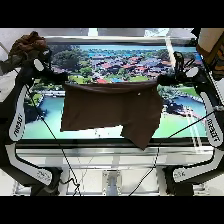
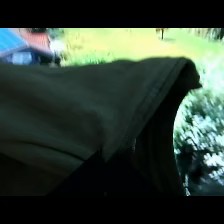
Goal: Fold the shirts.
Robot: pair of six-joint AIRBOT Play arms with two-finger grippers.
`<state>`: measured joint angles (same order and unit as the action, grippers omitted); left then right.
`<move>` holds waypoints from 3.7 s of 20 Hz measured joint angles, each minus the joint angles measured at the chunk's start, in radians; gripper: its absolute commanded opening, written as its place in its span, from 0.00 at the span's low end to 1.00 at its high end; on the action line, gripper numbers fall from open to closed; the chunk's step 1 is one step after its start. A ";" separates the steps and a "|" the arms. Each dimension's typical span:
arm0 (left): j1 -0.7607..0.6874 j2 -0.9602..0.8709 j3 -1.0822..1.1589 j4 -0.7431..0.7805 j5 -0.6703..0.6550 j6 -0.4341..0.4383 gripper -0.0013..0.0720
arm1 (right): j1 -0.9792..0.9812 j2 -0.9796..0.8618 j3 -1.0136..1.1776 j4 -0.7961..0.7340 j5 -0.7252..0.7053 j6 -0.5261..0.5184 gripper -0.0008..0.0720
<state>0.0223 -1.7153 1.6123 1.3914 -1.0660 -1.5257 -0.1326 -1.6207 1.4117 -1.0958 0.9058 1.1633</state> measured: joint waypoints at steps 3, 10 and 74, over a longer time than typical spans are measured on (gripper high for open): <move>-0.003 0.000 -0.038 0.015 -0.041 -0.006 0.03 | 0.000 0.002 -0.002 -0.092 0.088 0.058 0.05; -0.004 0.000 -0.173 0.081 -0.021 -0.065 0.03 | -0.005 -0.003 -0.134 -0.157 0.115 0.118 0.20; 0.363 1.060 -1.159 -0.043 0.124 -0.364 0.40 | -0.205 0.787 -1.079 0.505 0.074 0.030 0.05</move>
<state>0.3851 -0.6552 0.4538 1.3487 -0.9417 -1.8896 -0.3378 -0.8337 0.3325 -0.5907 0.9798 1.1934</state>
